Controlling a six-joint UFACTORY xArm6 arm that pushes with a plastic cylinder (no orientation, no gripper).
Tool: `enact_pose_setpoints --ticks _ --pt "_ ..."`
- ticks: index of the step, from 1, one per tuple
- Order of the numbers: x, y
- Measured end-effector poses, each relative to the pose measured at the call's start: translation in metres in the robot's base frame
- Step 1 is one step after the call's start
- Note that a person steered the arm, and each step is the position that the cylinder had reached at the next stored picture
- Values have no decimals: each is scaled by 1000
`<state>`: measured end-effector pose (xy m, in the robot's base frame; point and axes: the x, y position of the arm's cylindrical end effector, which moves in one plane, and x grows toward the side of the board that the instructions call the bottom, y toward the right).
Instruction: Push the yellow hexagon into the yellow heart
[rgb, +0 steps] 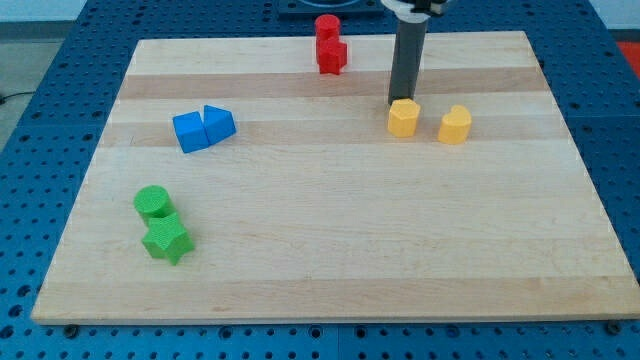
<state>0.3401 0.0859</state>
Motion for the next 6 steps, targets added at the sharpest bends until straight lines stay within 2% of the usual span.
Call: enact_pose_setpoints --ticks 3,4,6 --pt "8 -46" --pt "29 -41" --pt "58 12"
